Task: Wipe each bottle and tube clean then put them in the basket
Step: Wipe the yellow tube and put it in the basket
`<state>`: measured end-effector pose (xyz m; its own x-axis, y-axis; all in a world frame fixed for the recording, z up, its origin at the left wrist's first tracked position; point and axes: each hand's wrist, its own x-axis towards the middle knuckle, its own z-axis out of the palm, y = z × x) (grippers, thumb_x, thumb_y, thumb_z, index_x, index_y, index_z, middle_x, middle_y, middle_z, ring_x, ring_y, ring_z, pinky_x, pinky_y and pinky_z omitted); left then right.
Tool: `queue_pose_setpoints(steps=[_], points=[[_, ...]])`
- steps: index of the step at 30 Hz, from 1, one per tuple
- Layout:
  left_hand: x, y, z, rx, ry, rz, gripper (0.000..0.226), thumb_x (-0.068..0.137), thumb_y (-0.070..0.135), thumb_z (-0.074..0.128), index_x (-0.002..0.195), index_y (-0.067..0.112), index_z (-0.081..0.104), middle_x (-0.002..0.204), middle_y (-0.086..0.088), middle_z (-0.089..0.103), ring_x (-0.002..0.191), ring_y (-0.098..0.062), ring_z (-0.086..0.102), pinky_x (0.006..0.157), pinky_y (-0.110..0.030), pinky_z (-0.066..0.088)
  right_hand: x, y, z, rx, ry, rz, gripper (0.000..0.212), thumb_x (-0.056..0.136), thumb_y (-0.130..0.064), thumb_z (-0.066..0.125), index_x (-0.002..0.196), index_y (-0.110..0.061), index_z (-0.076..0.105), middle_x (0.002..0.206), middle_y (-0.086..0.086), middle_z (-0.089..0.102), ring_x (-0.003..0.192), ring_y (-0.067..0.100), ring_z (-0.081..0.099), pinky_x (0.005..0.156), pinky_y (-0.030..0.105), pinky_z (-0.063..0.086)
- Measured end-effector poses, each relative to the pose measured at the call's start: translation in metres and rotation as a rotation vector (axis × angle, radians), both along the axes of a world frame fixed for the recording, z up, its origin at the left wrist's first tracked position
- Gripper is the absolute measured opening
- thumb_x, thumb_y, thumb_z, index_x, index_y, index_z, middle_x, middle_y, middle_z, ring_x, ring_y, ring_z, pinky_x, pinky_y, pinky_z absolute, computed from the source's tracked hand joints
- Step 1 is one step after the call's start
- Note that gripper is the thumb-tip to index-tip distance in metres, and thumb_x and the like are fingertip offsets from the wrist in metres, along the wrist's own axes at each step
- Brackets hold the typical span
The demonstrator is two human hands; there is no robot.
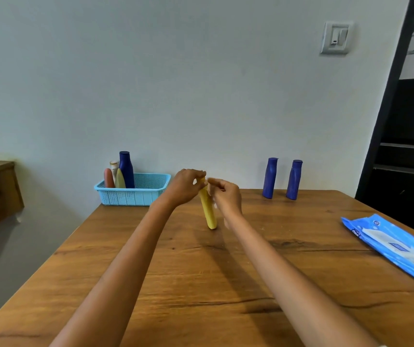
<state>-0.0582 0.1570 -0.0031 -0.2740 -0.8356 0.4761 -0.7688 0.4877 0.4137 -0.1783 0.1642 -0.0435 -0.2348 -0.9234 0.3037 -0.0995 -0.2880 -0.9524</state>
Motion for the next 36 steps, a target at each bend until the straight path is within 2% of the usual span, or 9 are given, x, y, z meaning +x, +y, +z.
queue_pose_setpoints(steps=[4, 7, 11, 16, 18, 22, 27, 32, 36], points=[[0.007, -0.002, -0.002, -0.010, 0.002, 0.007, 0.041, 0.091, 0.013, 0.058, 0.131, 0.006, 0.053, 0.132, -0.010, 0.056, 0.122, -0.023, 0.050, 0.099, -0.026, 0.037, 0.010, 0.012, -0.017, -0.167, 0.166, -0.014, 0.029, 0.092, -0.021, 0.058, 0.121, -0.018, 0.063, 0.112, 0.000, 0.068, 0.100, 0.011, 0.060, 0.086, 0.032, 0.051], [0.011, -0.004, -0.003, 0.010, 0.062, 0.013, 0.041, 0.088, 0.009, 0.062, 0.128, 0.006, 0.055, 0.129, -0.010, 0.058, 0.119, -0.022, 0.053, 0.096, -0.023, 0.038, 0.003, 0.015, -0.039, -0.049, 0.330, -0.103, 0.032, 0.095, -0.026, 0.050, 0.126, -0.023, 0.059, 0.108, 0.002, 0.068, 0.096, 0.018, 0.062, 0.079, 0.038, 0.051], [0.006, -0.002, -0.002, 0.020, 0.097, -0.044, 0.039, 0.087, 0.011, 0.064, 0.125, 0.010, 0.058, 0.128, -0.007, 0.059, 0.115, -0.021, 0.054, 0.096, -0.030, 0.044, -0.004, 0.011, -0.034, 0.271, 0.200, -0.070, 0.035, 0.100, -0.031, 0.038, 0.126, -0.017, 0.058, 0.105, 0.000, 0.061, 0.092, 0.015, 0.052, 0.088, 0.036, 0.047], [0.006, -0.007, 0.001, 0.071, 0.254, -0.027, 0.035, 0.081, 0.011, 0.070, 0.115, 0.011, 0.066, 0.122, -0.005, 0.063, 0.110, -0.015, 0.057, 0.088, -0.022, 0.041, 0.013, 0.012, -0.014, -0.039, 0.090, 0.008, 0.039, 0.098, -0.031, 0.046, 0.134, -0.018, 0.051, 0.133, 0.001, 0.056, 0.121, 0.017, 0.052, 0.098, 0.030, 0.045], [0.009, -0.007, 0.003, 0.083, 0.277, -0.020, 0.036, 0.078, 0.010, 0.073, 0.114, 0.008, 0.067, 0.120, -0.007, 0.064, 0.112, -0.016, 0.057, 0.090, -0.022, 0.040, 0.015, 0.016, -0.016, -0.161, 0.136, 0.003, 0.037, 0.096, -0.028, 0.050, 0.131, -0.018, 0.054, 0.129, -0.001, 0.059, 0.118, 0.013, 0.054, 0.098, 0.028, 0.047], [0.016, -0.005, 0.003, 0.075, 0.234, 0.001, 0.037, 0.079, 0.014, 0.073, 0.114, 0.008, 0.066, 0.120, -0.008, 0.063, 0.107, -0.013, 0.054, 0.089, -0.024, 0.040, 0.000, 0.016, -0.034, -0.107, 0.282, -0.078, 0.027, 0.092, -0.023, 0.058, 0.115, -0.013, 0.066, 0.105, 0.001, 0.070, 0.089, 0.010, 0.062, 0.066, 0.017, 0.047], [0.014, -0.006, -0.002, 0.068, 0.283, 0.021, 0.037, 0.079, 0.019, 0.073, 0.115, 0.014, 0.066, 0.125, -0.005, 0.060, 0.107, -0.017, 0.055, 0.085, -0.026, 0.042, -0.008, 0.004, -0.034, 0.023, 0.270, -0.110, 0.020, 0.091, -0.015, 0.057, 0.107, -0.015, 0.071, 0.107, 0.002, 0.070, 0.101, 0.018, 0.062, 0.082, 0.033, 0.054], [0.019, -0.006, -0.004, 0.050, 0.299, 0.000, 0.036, 0.074, 0.024, 0.077, 0.108, 0.016, 0.068, 0.116, 0.000, 0.065, 0.104, -0.016, 0.058, 0.081, -0.025, 0.046, 0.000, 0.021, -0.029, -0.182, 0.208, -0.060, 0.022, 0.089, -0.013, 0.062, 0.110, -0.013, 0.069, 0.106, -0.003, 0.070, 0.096, 0.004, 0.061, 0.082, 0.021, 0.052], [0.021, -0.007, -0.005, 0.109, 0.309, 0.000, 0.045, 0.074, 0.026, 0.077, 0.113, 0.011, 0.063, 0.115, -0.004, 0.063, 0.099, -0.015, 0.058, 0.081, -0.025, 0.046, -0.010, 0.019, -0.042, -0.133, 0.277, -0.080, 0.014, 0.086, -0.014, 0.065, 0.098, -0.014, 0.073, 0.099, -0.002, 0.071, 0.088, 0.007, 0.061, 0.072, 0.019, 0.051]])
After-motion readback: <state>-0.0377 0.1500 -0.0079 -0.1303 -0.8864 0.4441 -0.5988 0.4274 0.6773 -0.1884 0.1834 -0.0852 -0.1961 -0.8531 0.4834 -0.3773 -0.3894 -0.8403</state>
